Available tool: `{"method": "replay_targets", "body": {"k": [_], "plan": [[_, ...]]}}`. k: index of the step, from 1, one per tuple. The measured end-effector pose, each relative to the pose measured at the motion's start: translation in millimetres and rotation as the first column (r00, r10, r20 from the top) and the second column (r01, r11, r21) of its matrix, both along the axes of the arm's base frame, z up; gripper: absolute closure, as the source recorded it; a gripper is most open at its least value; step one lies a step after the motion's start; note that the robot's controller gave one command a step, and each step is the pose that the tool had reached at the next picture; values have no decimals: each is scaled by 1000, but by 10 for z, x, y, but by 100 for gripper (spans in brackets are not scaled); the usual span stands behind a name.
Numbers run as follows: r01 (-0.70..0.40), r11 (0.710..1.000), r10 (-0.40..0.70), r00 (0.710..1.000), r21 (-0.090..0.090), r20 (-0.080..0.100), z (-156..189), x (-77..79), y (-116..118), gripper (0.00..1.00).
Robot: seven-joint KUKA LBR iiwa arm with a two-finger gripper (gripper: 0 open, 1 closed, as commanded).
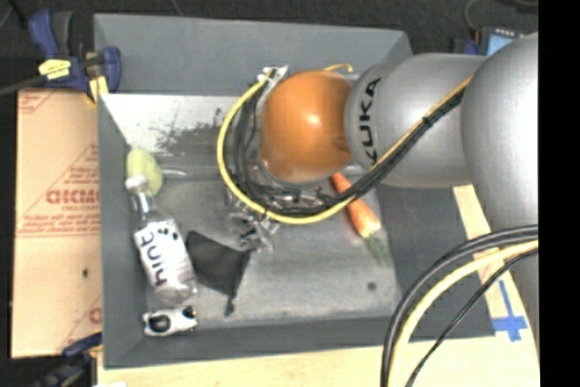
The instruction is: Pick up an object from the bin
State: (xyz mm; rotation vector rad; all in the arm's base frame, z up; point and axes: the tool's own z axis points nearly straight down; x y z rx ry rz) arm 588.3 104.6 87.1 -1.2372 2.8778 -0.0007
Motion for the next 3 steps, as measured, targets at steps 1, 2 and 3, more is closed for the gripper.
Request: {"method": "replay_targets", "body": {"k": [1,2,3], "plan": [[-5,1000,5,1000,2,2,-6,-15,1,100],[-1,1000,1,1000,2,4,70,20,-8,100],[-14,1000,14,1000,1,2,299,76,22,100]]}}
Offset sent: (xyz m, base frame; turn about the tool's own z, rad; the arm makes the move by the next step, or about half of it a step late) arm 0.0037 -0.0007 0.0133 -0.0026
